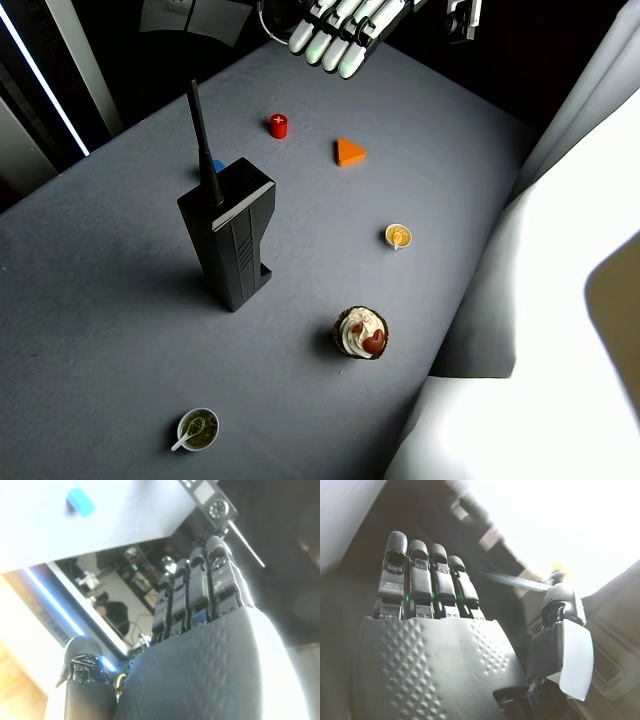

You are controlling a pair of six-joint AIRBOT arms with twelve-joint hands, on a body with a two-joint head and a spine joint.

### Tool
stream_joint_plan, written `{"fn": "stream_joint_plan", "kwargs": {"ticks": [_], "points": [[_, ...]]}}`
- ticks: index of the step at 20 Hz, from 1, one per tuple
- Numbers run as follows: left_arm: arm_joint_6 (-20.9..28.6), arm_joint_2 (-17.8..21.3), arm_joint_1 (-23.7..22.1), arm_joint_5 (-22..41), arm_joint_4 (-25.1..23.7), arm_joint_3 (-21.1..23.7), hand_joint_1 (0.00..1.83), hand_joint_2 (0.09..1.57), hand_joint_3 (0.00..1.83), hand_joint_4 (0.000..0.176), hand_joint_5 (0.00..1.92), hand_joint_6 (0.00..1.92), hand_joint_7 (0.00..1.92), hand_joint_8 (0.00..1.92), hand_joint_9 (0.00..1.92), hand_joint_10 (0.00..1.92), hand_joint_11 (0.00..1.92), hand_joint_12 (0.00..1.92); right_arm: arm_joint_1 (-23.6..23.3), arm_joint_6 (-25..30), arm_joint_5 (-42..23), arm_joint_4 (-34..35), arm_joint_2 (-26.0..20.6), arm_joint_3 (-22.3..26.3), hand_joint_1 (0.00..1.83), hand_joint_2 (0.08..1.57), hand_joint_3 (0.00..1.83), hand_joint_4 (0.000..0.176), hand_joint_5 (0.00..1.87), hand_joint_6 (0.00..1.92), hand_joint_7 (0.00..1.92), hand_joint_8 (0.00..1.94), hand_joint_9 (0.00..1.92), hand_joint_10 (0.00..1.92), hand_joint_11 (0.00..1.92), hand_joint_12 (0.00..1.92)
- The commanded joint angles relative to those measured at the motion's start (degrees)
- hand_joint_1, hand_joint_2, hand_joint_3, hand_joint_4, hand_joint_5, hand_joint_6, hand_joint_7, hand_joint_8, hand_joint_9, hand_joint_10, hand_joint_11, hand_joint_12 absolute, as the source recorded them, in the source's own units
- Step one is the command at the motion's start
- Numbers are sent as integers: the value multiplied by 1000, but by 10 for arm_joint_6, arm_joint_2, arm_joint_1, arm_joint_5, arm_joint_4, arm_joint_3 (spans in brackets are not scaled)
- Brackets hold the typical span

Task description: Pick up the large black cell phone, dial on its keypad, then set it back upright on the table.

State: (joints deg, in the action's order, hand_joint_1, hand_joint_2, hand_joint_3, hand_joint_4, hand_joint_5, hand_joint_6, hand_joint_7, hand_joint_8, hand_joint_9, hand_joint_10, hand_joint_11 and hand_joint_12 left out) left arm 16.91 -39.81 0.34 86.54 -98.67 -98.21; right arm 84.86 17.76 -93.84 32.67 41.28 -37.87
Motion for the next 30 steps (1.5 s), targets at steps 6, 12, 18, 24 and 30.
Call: {"fn": "stream_joint_plan", "kwargs": {"ticks": [6,12,18,24,30], "points": [[3,8,-14,2,61,3,0,1151,0,38,128,4,138,6,122,7,0,269,-80,-39,-29,-36,40,-58,407,925,0,0,42,0,58,0,71,1,0,472],[5,11,-13,-4,61,5,0,1143,0,48,123,4,136,6,125,6,0,331,-154,-66,24,-55,62,-83,572,978,6,0,17,0,10,0,25,0,0,366],[8,13,-13,-6,61,10,0,1148,0,51,156,2,168,4,149,4,0,355,-219,-104,76,-62,88,-96,669,990,4,0,0,0,0,0,0,0,0,157],[8,14,-16,-6,62,10,0,1146,0,54,189,6,206,3,176,5,0,344,-315,-130,139,-62,104,-103,681,988,3,0,0,0,0,0,0,0,0,183],[10,14,-16,-6,63,10,0,1139,0,47,203,3,193,0,159,1,0,274,-359,-158,160,-61,119,-104,702,959,0,0,0,0,0,0,0,0,0,158]]}}
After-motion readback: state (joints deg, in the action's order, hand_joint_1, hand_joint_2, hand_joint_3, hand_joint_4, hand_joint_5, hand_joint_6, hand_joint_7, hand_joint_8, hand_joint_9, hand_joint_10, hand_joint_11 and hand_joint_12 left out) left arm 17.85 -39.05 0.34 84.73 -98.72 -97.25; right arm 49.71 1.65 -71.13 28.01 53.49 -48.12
